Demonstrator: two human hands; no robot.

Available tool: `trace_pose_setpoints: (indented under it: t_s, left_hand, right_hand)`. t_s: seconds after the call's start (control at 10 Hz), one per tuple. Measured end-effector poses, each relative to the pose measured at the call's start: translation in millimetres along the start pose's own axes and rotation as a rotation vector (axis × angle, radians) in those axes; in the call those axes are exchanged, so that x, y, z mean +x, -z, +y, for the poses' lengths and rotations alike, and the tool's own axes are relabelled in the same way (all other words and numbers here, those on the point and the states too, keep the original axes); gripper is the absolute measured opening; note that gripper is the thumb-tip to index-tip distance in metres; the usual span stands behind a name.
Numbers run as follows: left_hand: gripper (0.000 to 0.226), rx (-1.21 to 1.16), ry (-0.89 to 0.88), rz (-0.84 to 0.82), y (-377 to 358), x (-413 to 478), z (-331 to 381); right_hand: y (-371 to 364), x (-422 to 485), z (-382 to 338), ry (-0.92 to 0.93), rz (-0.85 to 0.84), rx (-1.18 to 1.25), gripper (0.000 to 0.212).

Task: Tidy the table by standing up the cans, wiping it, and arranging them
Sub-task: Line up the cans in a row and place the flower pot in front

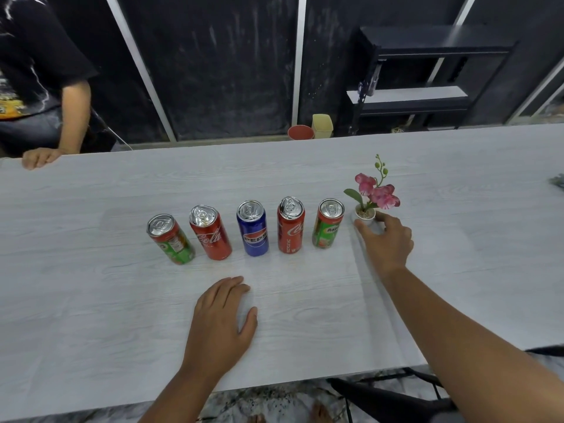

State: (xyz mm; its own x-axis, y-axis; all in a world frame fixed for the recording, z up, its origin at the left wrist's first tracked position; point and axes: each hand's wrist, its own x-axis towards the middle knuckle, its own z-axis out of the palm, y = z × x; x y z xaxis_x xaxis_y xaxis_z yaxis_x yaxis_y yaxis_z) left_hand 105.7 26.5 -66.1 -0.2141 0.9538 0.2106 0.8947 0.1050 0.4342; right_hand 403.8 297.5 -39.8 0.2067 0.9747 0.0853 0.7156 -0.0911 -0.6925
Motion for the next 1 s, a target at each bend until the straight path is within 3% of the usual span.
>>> trace_pose_setpoints:
  t_s: [0.4,0.7,1.0]
  left_hand:
    - [0.042,-0.007,-0.010,0.019,5,-1,3]
    - [0.042,0.028,0.010,0.019,15,-10,-2]
    - [0.055,0.125,0.092,0.061,64,-52,-87]
  right_hand:
    - [21,-37,19,-0.024,-0.005,0.240,0.048]
    - [44,-117,23,0.063,-0.017,0.260,0.025]
    - [20,-169,-1,0.123,-0.090,0.147,0.034]
